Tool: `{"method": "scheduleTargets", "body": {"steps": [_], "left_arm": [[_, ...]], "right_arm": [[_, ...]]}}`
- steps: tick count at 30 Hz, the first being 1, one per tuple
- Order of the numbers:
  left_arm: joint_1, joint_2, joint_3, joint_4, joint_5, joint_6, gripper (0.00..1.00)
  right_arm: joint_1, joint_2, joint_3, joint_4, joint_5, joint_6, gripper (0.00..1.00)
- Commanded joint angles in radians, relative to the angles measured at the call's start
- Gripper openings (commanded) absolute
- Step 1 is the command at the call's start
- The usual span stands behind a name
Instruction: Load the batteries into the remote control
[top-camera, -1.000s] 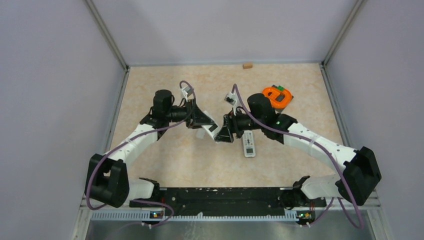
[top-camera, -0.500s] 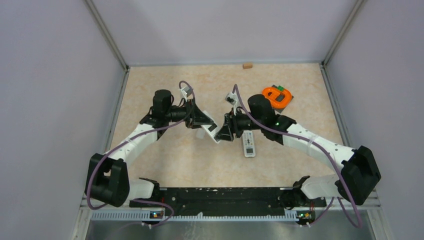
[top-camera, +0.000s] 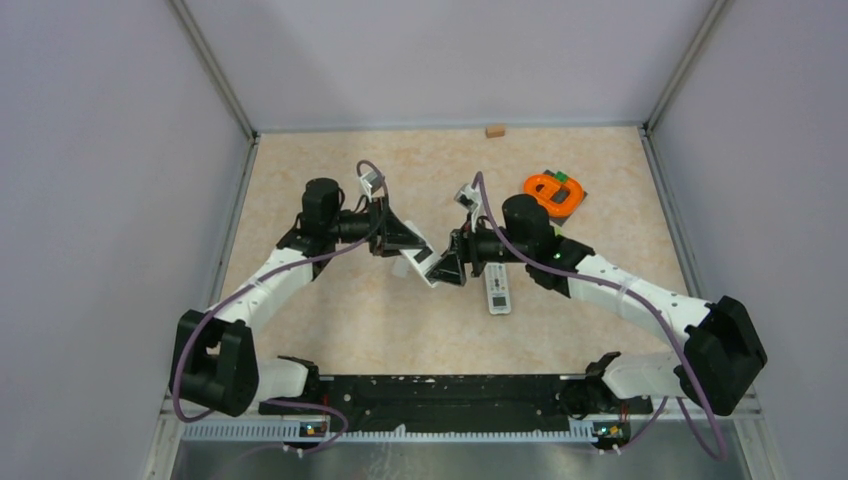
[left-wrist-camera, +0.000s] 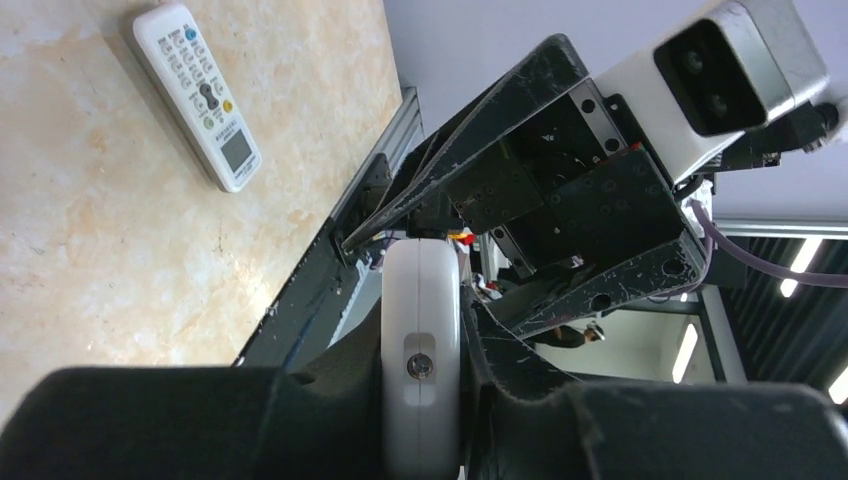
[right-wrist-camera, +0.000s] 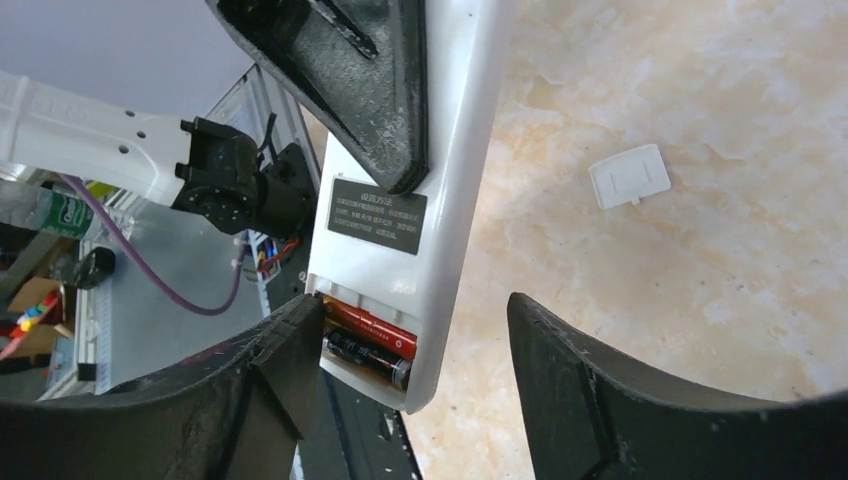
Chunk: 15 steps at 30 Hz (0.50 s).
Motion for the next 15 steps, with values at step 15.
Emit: {"method": "scheduleTargets", "body": {"steps": [15], "left_arm": [[0.074,-0.079,-0.015,0.102,-0.017,0.048,0.0]], "right_arm": [[0.002,-0.069,-0.024,0.096,0.159,0.241,0.73]]}}
